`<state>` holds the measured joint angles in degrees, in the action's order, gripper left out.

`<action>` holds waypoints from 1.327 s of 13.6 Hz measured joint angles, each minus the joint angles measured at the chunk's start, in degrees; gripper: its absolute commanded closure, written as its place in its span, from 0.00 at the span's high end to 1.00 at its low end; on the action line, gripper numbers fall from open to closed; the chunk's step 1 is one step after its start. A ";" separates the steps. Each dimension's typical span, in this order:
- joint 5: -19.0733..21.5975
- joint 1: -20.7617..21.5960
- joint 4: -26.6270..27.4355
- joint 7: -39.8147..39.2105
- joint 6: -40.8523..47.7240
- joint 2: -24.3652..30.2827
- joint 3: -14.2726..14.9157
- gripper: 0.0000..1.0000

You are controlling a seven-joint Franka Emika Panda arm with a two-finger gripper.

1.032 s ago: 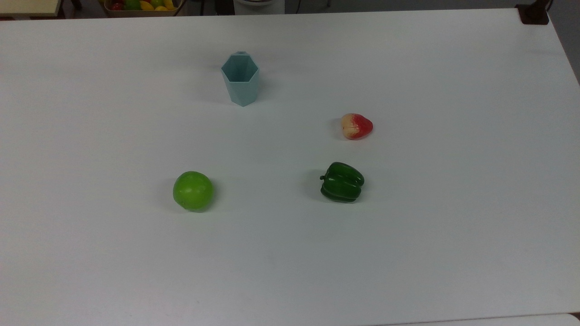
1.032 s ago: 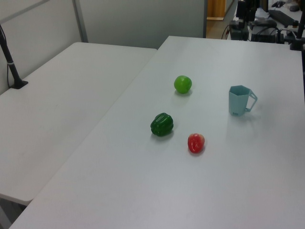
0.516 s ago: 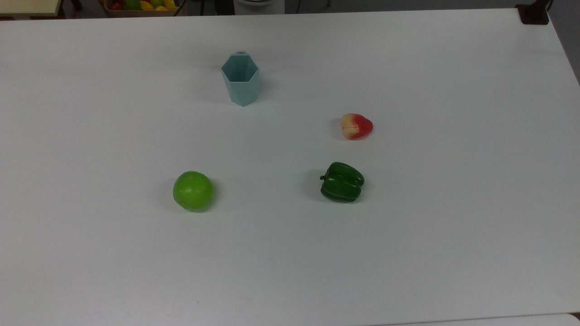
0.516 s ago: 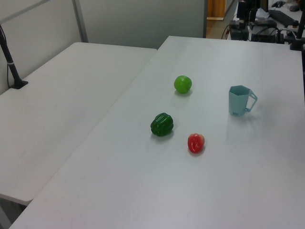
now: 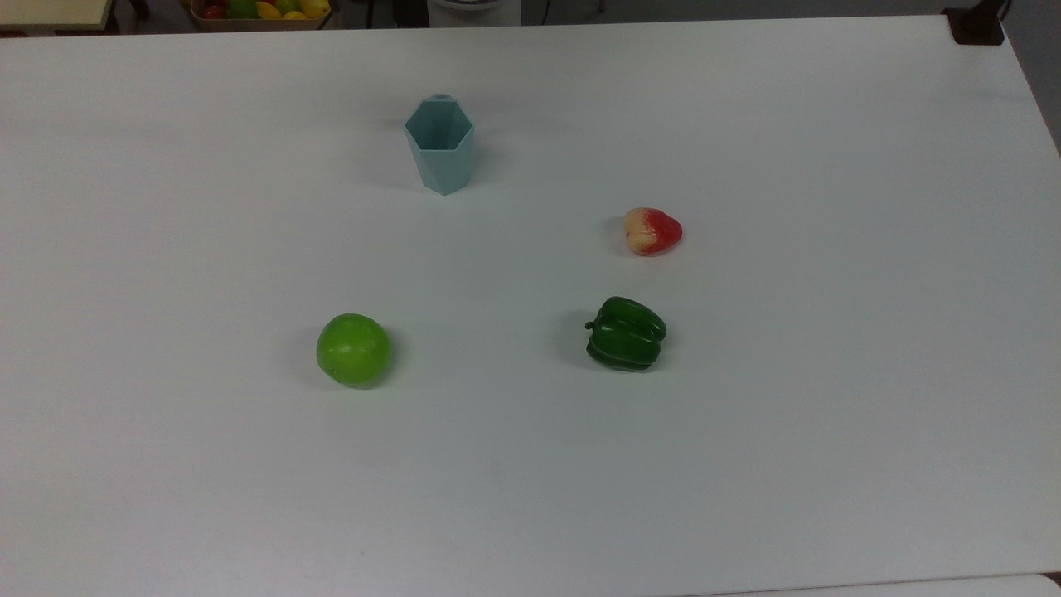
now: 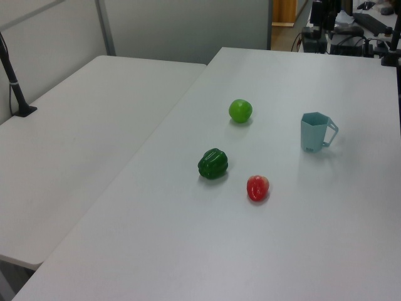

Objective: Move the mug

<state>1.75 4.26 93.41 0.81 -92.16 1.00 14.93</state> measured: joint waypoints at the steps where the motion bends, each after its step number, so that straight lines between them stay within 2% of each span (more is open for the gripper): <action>1: 0.27 0.08 0.02 0.00 0.04 -0.03 -0.03 1.00; 5: 0.69 0.33 0.39 -0.10 0.07 -0.28 -0.48 1.00; 7: 1.17 -0.13 2.21 -0.15 -0.86 0.53 -2.04 1.00; 8: 1.33 -0.45 4.82 -0.16 -2.54 1.81 -3.16 1.00; 11: 1.39 -2.93 17.94 -0.05 -9.84 7.93 -10.26 1.00; 14: 1.40 -2.99 31.55 0.21 -15.84 14.25 -12.53 1.00; 16: 1.40 -2.99 36.87 1.01 -19.17 15.51 -14.65 0.99; 18: 1.40 -2.99 40.49 2.22 -23.63 15.52 -15.81 0.92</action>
<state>3.15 1.28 133.89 3.03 -115.80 16.52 -0.89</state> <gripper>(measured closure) 0.004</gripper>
